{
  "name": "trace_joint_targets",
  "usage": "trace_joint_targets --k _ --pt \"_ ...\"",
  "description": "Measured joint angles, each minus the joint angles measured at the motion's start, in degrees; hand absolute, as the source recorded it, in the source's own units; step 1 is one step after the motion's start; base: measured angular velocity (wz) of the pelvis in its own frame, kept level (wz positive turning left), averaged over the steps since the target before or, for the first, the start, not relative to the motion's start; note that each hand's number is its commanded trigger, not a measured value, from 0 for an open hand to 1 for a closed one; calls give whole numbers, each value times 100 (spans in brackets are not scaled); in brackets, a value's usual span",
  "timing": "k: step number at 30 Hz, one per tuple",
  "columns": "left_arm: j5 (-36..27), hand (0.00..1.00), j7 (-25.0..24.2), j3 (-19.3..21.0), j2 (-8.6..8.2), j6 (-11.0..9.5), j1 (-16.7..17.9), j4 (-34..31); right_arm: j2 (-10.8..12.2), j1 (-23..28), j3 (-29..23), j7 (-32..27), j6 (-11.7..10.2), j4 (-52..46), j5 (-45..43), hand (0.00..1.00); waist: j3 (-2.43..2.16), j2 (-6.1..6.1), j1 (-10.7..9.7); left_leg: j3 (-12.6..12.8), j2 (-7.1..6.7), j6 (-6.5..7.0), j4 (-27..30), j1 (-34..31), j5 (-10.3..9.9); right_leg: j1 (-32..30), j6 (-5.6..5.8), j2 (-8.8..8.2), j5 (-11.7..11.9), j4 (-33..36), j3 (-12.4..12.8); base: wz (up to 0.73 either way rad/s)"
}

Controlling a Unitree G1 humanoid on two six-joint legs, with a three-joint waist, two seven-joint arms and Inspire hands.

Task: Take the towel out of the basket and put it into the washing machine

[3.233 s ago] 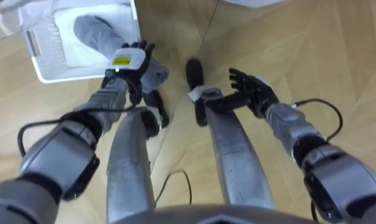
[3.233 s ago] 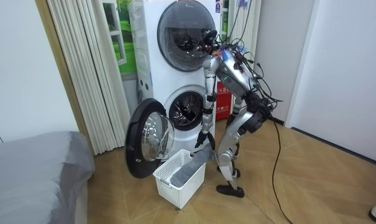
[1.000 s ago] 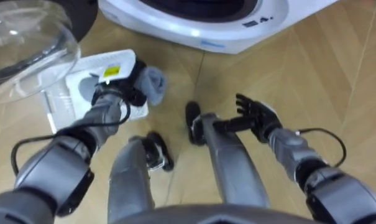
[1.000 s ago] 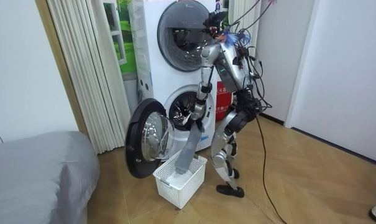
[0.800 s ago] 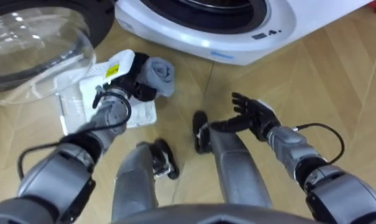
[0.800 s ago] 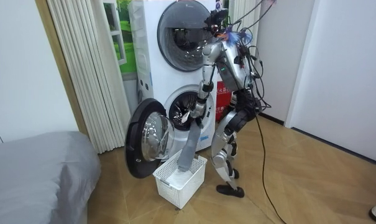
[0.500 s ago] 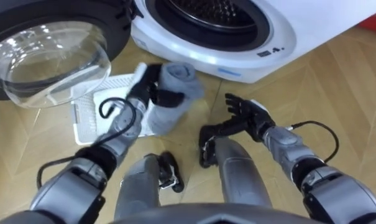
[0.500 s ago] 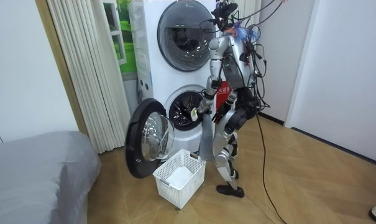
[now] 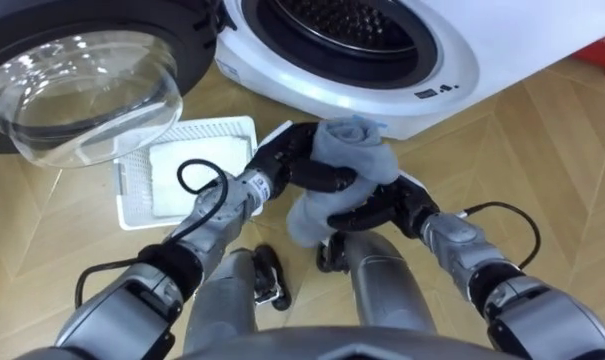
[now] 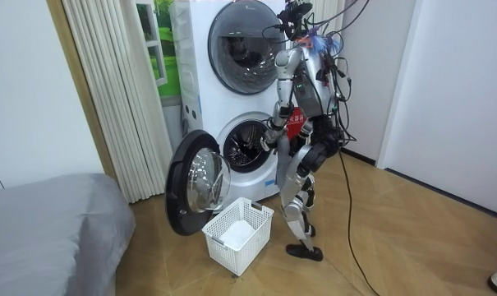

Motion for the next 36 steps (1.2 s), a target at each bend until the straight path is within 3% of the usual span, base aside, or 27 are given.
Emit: trace_joint_targets --k 5,10,16,22,23,24,25,31,36 --pt "2 100 -82 103 2 1 -9 -515 22 22 4 -3 -52 -5 -1 0 -1 0 -24 8 -2 0 -8 1 1 -11 -1 1 0 9 9 0" --pt "-17 100 -99 115 2 1 -12 -562 22 4 -9 -7 -58 -6 28 0 -1 -2 -22 11 -4 0 6 0 1 -16 -1 -2 0 29 15 0" --pt "-530 100 -249 144 2 23 -14 -601 16 13 -17 -17 -72 -9 150 0 -2 0 -14 5 -8 0 17 4 1 0 -1 -7 -1 35 18 0" --pt "-1402 100 -574 173 40 254 -9 -602 46 24 -225 -11 -56 -35 74 0 -7 8 -8 -6 -4 4 -13 28 5 40 -1 -6 0 -18 -18 0" --pt "-1535 100 -606 173 54 312 23 -602 41 41 -235 -11 -46 -32 40 48 -12 16 -5 -13 -7 -1 -48 66 12 80 -1 0 1 -58 -25 0" --pt "-1577 100 -669 180 66 350 80 -601 40 73 -246 -13 -36 -24 22 69 -58 33 -3 -25 -6 -7 -79 79 17 103 0 11 7 -99 -37 0" --pt "-1577 100 -708 185 75 369 104 -601 40 88 -253 -14 -31 -23 22 97 -67 35 1 -25 -7 -8 -91 92 17 112 0 11 7 -102 -40 0" --pt "-2027 100 -1050 220 101 685 366 -499 49 169 -258 -5 149 -24 20 100 -82 44 46 -10 -7 -31 -234 314 30 323 4 37 22 -186 -58 -1" --pt "-2887 100 -1062 239 119 939 517 -484 41 184 -393 -11 275 -31 -6 100 -91 79 186 -11 -3 -46 -269 312 44 327 -8 37 32 -209 -71 0"
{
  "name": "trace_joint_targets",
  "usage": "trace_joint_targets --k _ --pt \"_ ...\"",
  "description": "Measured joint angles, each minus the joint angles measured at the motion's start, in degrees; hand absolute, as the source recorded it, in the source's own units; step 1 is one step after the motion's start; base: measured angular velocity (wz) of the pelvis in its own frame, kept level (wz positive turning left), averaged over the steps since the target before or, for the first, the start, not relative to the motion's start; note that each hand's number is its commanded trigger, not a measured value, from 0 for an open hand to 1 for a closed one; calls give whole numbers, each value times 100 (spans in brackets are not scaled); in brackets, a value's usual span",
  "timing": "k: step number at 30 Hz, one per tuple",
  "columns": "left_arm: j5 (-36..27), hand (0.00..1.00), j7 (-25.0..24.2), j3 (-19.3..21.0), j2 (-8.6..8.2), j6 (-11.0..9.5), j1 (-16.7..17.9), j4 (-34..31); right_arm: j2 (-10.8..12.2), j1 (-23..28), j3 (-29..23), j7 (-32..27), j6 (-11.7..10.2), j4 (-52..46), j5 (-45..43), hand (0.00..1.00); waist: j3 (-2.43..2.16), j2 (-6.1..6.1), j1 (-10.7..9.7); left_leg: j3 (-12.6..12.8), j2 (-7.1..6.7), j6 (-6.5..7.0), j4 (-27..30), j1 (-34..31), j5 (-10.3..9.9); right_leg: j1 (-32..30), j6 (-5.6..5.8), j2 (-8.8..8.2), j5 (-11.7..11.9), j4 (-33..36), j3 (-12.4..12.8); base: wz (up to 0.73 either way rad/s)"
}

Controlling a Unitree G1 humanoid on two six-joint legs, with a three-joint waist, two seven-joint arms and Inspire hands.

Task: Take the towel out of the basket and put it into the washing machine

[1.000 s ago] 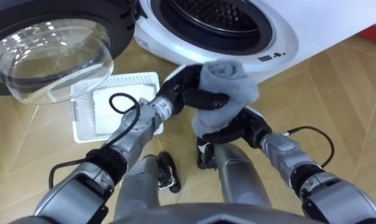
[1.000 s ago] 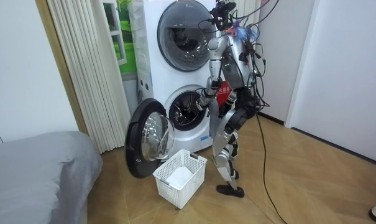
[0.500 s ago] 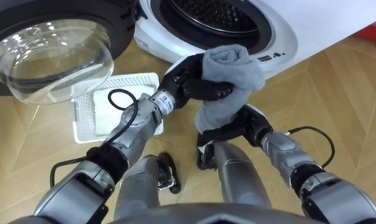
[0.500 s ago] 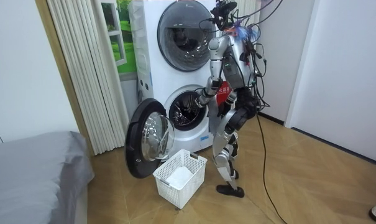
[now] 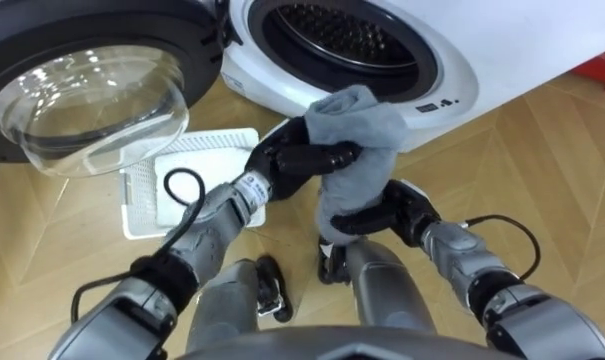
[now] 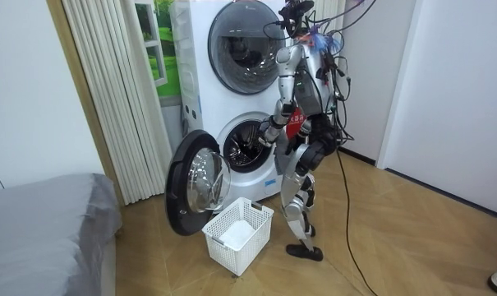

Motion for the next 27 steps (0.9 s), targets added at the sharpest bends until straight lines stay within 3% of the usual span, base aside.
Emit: trace_joint_targets --k 7,12,13,14,22,27 --pt "-707 100 -4 -7 13 182 123 5 18 -35 -61 -35 3 -42 -368 100 -37 85 97 -20 -5 -14 -81 -10 28 -4 -6 5 3 -68 -41 0" --pt "-1106 100 -25 96 6 255 170 139 -3 -2 -48 -72 162 -217 -420 100 -38 86 143 -20 -7 -15 -96 -60 29 -68 -9 8 6 -69 -40 0" --pt "-1141 93 -28 101 6 255 170 166 -3 -2 -49 -72 183 -224 -423 100 -38 86 144 -19 -8 -15 -98 -59 29 -68 -9 8 6 -71 -40 0" --pt "-1151 0 -30 152 6 259 171 206 -3 0 -50 -72 211 -225 -433 100 -38 86 144 -19 -8 -15 -99 -58 29 -68 -9 7 6 -71 -39 0" --pt "-1144 0 83 472 22 412 204 308 18 45 -85 -437 250 -212 -658 100 -36 91 205 -26 -11 -36 -145 -46 52 -57 -21 9 15 -97 -49 0" --pt "-714 0 533 1035 -68 444 200 311 29 45 -351 -810 361 -144 -767 100 -34 156 460 -91 -13 -87 -228 -63 117 -43 -80 0 51 -171 -196 4"
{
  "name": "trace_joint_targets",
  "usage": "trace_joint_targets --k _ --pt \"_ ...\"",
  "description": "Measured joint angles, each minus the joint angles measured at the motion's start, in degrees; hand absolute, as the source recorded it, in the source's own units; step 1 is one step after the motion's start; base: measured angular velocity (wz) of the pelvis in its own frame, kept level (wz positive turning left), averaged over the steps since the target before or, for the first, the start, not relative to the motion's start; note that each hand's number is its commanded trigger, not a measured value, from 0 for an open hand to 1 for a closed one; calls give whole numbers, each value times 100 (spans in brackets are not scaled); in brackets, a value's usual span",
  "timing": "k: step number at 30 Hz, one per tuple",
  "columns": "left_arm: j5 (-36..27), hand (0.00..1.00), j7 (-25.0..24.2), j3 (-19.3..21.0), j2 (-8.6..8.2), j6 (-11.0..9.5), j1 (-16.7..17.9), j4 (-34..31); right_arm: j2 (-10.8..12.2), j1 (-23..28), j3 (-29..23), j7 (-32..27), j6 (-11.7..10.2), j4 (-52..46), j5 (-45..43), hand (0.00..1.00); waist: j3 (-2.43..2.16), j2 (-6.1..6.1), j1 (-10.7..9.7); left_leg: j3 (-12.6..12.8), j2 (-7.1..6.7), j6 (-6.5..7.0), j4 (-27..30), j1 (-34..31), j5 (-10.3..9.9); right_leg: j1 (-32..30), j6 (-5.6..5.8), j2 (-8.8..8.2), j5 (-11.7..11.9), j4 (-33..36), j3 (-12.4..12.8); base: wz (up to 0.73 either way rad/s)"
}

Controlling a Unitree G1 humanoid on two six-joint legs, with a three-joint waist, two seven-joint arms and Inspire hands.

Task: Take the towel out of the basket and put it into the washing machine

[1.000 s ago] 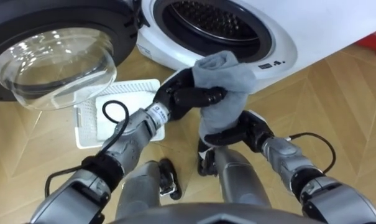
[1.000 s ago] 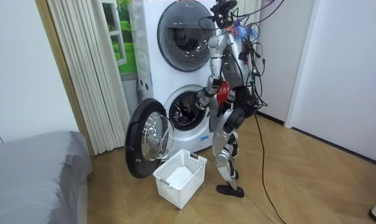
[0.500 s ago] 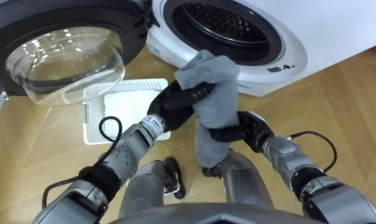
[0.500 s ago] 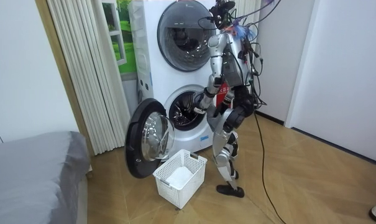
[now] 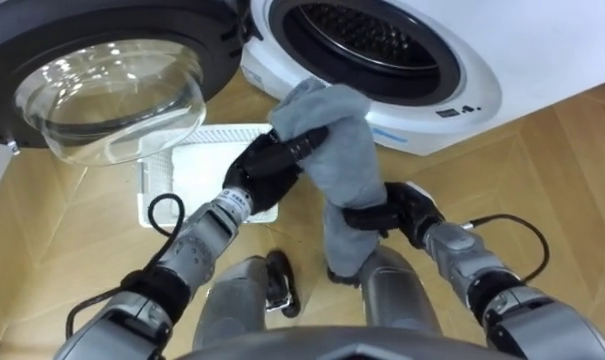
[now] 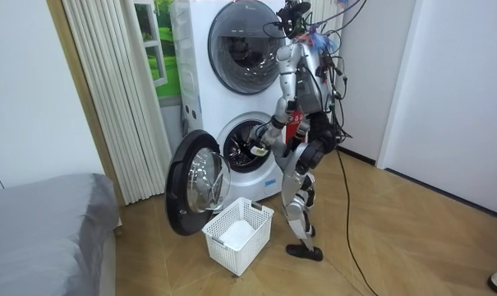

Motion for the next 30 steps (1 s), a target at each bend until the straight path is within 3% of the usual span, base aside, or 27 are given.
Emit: trace_joint_targets --k 2,8,11,14,22,25,27,30 --pt "72 0 131 57 0 3 12 0 2 -96 -54 13 22 179 -53 100 6 31 50 -69 -18 -16 -40 -26 44 -3 -16 -31 8 -6 -92 20" --pt "164 0 387 196 -16 1 -34 -9 -124 -517 -157 74 351 434 -109 100 20 10 296 -255 -200 -11 -224 -240 274 -174 -63 -229 -5 0 -314 25" --pt "384 0 533 204 88 -1 -7 -8 -206 -764 -229 126 498 681 -95 100 46 -30 361 -268 -207 -5 -193 -277 281 -173 -67 -238 -7 -5 -318 3" --pt "711 0 660 357 123 -14 -9 -6 -328 -806 -335 147 514 698 -15 100 98 -113 438 -279 -210 6 -180 -300 289 -174 -67 -241 -7 -30 -328 2" --pt "1224 0 750 458 85 -63 -21 123 -540 -1023 -372 292 641 848 19 100 136 -171 640 -454 -248 -14 -218 -426 322 -223 -64 -275 -44 -79 -490 10" --pt "1285 0 750 486 60 -46 -10 122 -587 -1113 -377 339 651 902 97 100 162 -216 700 -524 -303 -21 -228 -454 348 -240 -55 -367 -146 18 -593 24" --pt "1291 0 749 574 39 -44 -16 99 -700 -1274 -377 476 703 1044 421 100 166 -224 795 -543 -313 -22 -182 -536 350 -328 -57 -389 -150 71 -614 6" --pt "1308 0 844 656 40 -40 -17 66 -770 -1360 -424 501 767 1110 791 100 166 -217 777 -686 -366 -26 -143 -650 368 -414 -63 -469 -181 184 -721 21"
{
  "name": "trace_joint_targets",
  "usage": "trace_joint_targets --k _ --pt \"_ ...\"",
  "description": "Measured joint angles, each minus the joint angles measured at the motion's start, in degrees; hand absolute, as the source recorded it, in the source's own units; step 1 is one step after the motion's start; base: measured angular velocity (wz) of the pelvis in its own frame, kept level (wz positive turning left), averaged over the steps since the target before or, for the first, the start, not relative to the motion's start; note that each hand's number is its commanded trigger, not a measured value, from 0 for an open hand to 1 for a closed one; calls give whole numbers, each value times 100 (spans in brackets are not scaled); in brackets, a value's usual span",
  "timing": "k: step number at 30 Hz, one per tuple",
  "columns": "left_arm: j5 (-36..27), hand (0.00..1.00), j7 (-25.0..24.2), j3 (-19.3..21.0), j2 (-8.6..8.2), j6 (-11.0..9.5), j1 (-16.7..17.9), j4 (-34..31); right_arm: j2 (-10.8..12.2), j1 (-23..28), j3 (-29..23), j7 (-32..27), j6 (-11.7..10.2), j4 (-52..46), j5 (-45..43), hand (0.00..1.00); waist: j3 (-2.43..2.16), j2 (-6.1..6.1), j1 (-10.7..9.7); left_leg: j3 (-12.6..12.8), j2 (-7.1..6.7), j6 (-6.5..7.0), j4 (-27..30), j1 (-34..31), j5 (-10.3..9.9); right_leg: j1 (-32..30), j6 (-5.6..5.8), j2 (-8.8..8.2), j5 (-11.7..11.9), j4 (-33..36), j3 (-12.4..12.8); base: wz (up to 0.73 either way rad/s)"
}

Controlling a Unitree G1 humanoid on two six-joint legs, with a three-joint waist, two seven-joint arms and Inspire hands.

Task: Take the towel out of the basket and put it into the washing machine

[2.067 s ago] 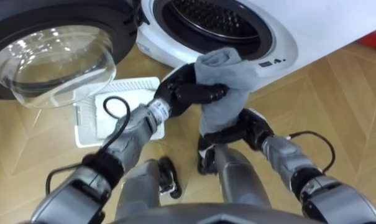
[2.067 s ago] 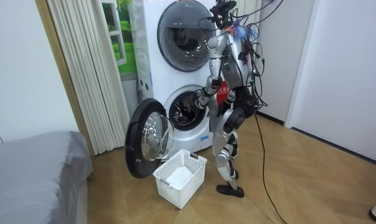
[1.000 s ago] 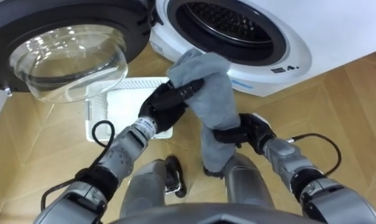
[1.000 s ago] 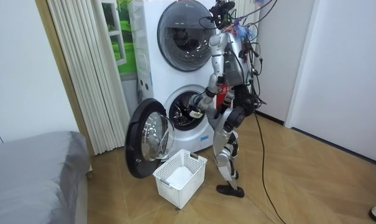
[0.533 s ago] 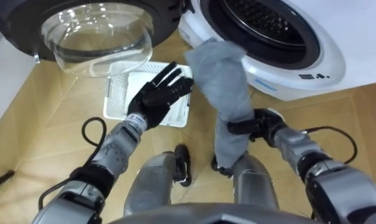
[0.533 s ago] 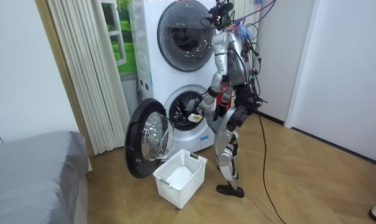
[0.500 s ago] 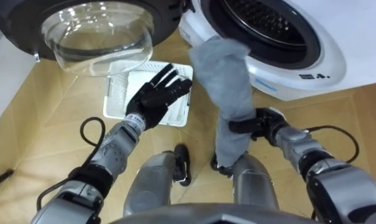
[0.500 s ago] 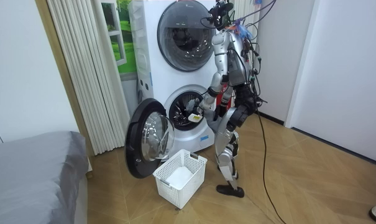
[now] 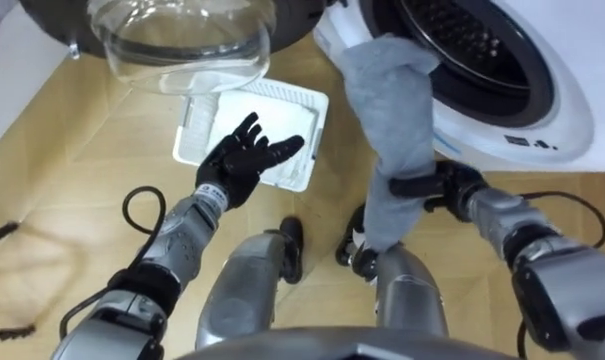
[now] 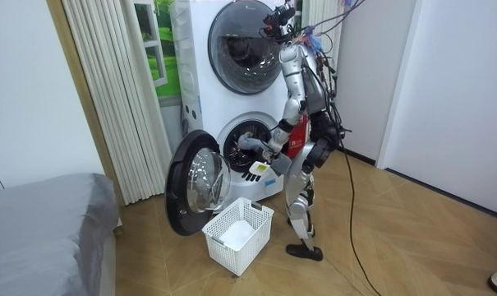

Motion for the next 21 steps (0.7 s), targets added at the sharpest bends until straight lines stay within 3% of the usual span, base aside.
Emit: trace_joint_targets --k 5,9,21 --pt "41 0 9 16 -8 15 35 -8 -50 45 -135 86 153 89 600 100 0 1 2 -142 -60 9 -8 -48 53 20 0 -72 -2 30 -117 19" --pt "41 0 35 14 -6 95 44 -7 -157 21 -559 168 365 168 1266 100 2 3 -5 -138 -151 61 -1 -98 84 -57 24 -193 -65 179 -83 10" --pt "-72 0 37 -46 55 294 308 -345 -639 -163 -923 185 495 177 3995 100 0 -22 -49 -150 -255 62 180 -336 139 -341 -32 -395 -216 563 -94 7"
